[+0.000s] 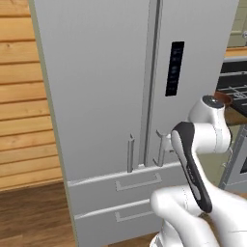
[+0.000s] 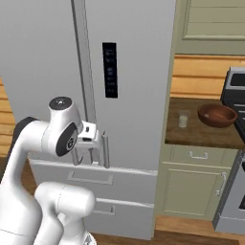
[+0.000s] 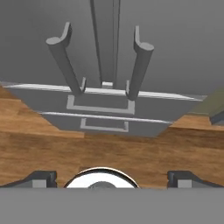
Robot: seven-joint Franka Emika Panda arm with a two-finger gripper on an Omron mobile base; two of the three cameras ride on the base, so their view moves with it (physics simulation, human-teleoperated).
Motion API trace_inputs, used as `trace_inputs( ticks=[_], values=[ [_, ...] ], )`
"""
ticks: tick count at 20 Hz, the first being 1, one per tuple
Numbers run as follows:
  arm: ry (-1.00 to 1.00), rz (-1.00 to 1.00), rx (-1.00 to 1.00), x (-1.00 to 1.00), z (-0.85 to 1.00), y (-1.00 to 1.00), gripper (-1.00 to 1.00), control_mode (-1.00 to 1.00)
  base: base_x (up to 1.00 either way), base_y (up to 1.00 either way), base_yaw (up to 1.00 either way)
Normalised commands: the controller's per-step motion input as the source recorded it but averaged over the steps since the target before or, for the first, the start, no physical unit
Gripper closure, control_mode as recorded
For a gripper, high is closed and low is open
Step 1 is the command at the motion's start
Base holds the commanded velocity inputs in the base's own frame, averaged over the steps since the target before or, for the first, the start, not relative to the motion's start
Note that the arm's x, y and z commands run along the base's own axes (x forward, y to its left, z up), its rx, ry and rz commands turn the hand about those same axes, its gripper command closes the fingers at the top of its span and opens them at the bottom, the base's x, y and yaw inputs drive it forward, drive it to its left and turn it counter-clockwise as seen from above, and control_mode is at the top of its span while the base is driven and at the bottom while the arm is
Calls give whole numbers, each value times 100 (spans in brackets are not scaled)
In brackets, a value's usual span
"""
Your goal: Grab a lemon wedge from the fridge and one ice cube from the ice bowl, and put them in the glass of lemonade.
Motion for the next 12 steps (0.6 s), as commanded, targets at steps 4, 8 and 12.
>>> trace_inputs(
  ticks=[4, 8, 12],
  values=[
    [-1, 1, 0, 93, -27, -29, -100, -100, 0, 0, 0],
    [-5, 1, 0, 100, -44, -1, -100, -100, 0, 0, 0],
    [-8, 0, 3, 62, -84, -16, -100, -100, 0, 0, 0]
  ],
)
